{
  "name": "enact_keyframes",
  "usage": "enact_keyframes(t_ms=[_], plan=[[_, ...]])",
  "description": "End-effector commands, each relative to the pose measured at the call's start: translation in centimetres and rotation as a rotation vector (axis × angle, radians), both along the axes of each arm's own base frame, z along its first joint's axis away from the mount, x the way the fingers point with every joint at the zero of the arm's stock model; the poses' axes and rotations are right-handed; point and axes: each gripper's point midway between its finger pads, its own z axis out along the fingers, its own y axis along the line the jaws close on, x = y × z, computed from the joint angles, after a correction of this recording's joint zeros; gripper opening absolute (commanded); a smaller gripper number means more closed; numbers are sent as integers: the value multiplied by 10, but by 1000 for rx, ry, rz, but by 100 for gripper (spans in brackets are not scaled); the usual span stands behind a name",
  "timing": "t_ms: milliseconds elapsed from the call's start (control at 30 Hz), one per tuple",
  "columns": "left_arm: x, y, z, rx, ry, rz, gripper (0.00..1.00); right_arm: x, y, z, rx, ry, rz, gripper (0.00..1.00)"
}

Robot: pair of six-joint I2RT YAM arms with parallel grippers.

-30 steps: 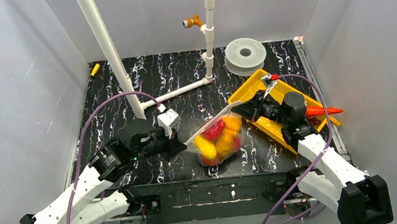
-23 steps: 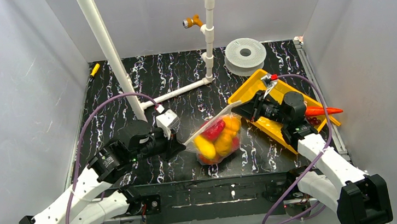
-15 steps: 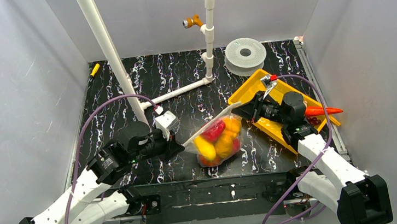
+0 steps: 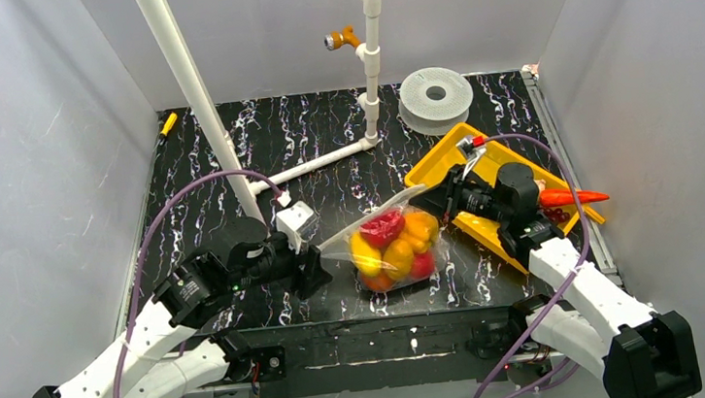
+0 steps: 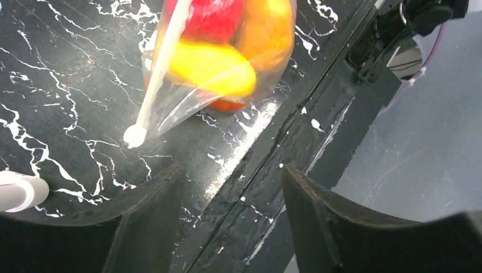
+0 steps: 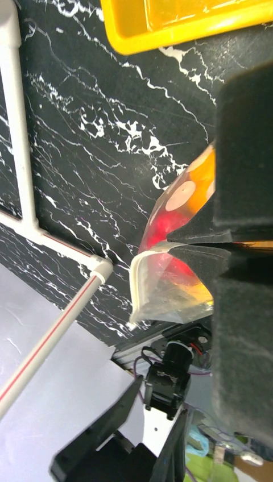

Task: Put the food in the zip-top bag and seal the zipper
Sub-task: Zip the zipper food storage bag at the center of the board, then place the zipper food storage bag at the center of the board.

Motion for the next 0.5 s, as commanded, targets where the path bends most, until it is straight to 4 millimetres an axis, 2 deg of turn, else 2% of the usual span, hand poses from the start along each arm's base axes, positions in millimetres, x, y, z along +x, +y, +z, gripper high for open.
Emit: enact_keyframes(t_ms=[0, 67, 233, 367, 467], plan=[[6, 4, 25, -22, -48, 32, 65, -3, 13, 21, -41, -95, 43, 1], [8, 7, 35, -37, -77, 51, 73, -4, 17, 17, -61, -88, 49, 1], [10, 19, 65, -96, -141, 109, 84, -1, 34, 11, -91, -48, 80, 1], [12, 28, 82, -133, -182, 154, 87, 10, 55, 8, -106, 7, 122, 1], [15, 37, 86, -137, -212, 200, 88, 21, 74, 4, -145, 47, 137, 1]])
